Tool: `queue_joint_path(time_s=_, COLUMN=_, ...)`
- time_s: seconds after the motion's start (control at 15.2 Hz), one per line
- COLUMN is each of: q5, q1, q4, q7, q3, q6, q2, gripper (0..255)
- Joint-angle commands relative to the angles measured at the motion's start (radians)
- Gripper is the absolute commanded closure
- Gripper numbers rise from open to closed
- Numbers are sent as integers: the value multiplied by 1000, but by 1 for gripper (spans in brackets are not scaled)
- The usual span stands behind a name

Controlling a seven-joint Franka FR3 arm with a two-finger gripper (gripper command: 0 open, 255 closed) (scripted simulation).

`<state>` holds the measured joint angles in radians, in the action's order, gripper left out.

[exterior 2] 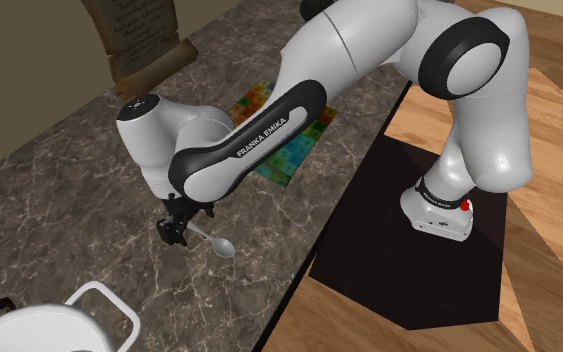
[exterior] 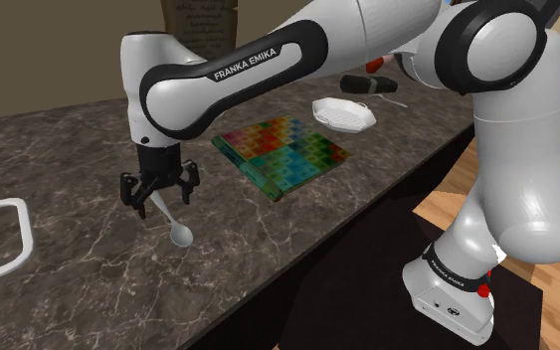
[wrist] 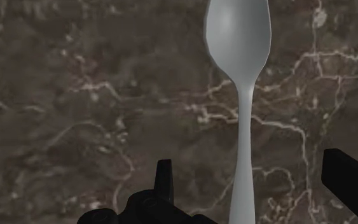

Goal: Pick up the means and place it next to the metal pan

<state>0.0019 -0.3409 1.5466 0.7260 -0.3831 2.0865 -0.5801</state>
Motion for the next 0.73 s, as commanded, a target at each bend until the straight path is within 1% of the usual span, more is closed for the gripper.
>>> queue_joint_path(time_s=0.0, q5=0, q1=0, q4=0, q7=0, q3=0, q6=0, q2=0, gripper=0)
queue_joint_path(time_s=0.07, q5=0, q1=0, q4=0, q7=0, q3=0, q6=0, q2=0, gripper=0)
queue_joint_path(time_s=0.13, q5=0, q1=0, q4=0, q7=0, q3=0, q6=0, q2=0, gripper=255)
queue_joint_path(time_s=0.66, q5=0, q1=0, q4=-2, q7=-1, q3=0, q6=-1, q2=-1, gripper=255)
